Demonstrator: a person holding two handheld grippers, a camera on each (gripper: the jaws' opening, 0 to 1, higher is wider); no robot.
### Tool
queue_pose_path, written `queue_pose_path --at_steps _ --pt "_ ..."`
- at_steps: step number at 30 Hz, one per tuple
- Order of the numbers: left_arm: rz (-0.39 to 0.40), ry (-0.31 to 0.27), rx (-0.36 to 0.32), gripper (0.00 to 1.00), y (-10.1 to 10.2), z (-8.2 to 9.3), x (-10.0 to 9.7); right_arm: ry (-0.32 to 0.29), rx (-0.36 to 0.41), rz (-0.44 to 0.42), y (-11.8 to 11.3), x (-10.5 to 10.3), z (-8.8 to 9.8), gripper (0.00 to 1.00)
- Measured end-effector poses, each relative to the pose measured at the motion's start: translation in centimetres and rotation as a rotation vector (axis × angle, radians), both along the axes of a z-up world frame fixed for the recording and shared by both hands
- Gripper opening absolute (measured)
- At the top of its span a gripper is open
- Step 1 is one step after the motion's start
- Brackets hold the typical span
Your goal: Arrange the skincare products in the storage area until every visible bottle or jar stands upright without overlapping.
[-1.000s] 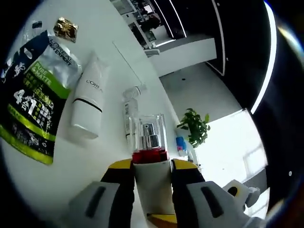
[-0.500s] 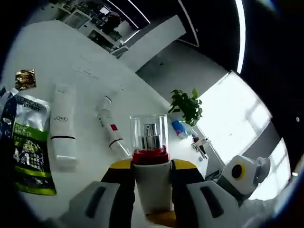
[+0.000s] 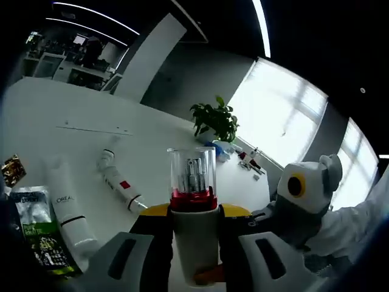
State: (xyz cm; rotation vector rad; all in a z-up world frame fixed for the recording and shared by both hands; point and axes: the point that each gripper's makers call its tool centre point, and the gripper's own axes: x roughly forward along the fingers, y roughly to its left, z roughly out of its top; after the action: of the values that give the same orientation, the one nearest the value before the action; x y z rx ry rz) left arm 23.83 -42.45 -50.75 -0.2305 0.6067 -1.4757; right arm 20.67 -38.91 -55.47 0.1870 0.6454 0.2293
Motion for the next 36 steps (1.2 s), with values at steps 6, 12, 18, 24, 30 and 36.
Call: queue_pose_path --at_steps 6,12,18,24,30,36 --pt "-0.047 -0.092 0.068 0.22 0.6 -1.9 0.4 -0.052 0.024 0.05 -0.8 0.7 1.3 0.18" --pt "-0.05 -0.065 0.011 0.22 1.0 -1.3 0.8 -0.035 0.029 0.098 -1.4 0.3 1.0 0.18" --pt "-0.075 -0.063 -0.007 0.22 0.7 -1.2 0.2 -0.018 0.041 0.165 -0.5 0.2 -0.3 0.23" --pt "-0.171 -0.114 -0.055 0.22 0.2 -0.9 -1.4 -0.056 0.07 0.216 0.0 0.5 -1.0 0.25" --pt "-0.246 -0.16 -0.098 0.22 0.2 -0.6 -2.4 -0.086 0.108 0.26 0.4 0.2 -1.1 0.28" --pt "-0.292 -0.184 -0.148 0.22 0.9 -0.5 -2.8 -0.169 0.102 0.297 1.2 0.1 -1.1 0.32"
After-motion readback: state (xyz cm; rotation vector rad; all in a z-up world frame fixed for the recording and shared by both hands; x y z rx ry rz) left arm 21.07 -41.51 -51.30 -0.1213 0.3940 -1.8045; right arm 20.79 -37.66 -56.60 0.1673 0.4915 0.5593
